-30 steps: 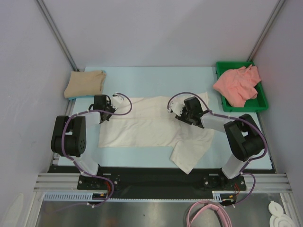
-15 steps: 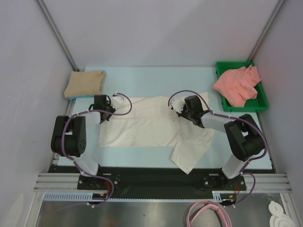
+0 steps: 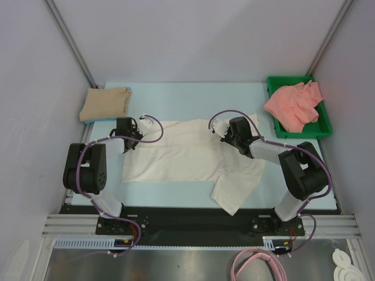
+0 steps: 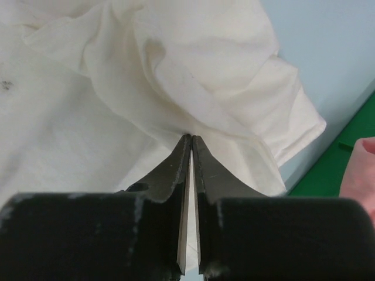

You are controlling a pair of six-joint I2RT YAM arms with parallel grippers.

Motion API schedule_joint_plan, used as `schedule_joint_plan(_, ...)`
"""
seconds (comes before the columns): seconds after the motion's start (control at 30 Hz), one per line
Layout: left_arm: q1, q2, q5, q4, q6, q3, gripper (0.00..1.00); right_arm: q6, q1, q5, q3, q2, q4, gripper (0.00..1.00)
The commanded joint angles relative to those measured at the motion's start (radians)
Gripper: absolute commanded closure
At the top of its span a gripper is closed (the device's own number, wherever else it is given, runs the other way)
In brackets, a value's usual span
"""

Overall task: Fold and stack the t-shirts
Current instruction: Fold the tshirt

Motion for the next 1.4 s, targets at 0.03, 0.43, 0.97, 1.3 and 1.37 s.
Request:
schedule_joint_plan(0.03,-0.004,0.006,0.016,-0.020,0.009,-0.022,0.98,0.009,-0.009,0.031,-0.002,-0.050,0.062,0.86)
schedule_joint_plan(0.43,-0.004,0.007,0.016,-0.021,0.009,-0.020,0.98,0.058,-0.166,-0.311,0.205,-0.040,-0.281,0.69)
schedule_joint_plan(0.97,-0.004,0.010,0.014,-0.024,0.009,-0.016,0.99,0.064,-0.264,-0.503,0.459,0.200,-0.493,0.68)
schedule_joint_plan(1.3,-0.002,0.007,0.014,-0.024,0.006,-0.017,0.99,0.065,-0.258,-0.489,0.476,0.243,-0.482,0.69)
schedule_joint_plan(1.37,-0.002,0.009,0.014,-0.024,0.006,-0.017,0.99,0.058,-0.253,-0.477,0.470,0.234,-0.467,0.69)
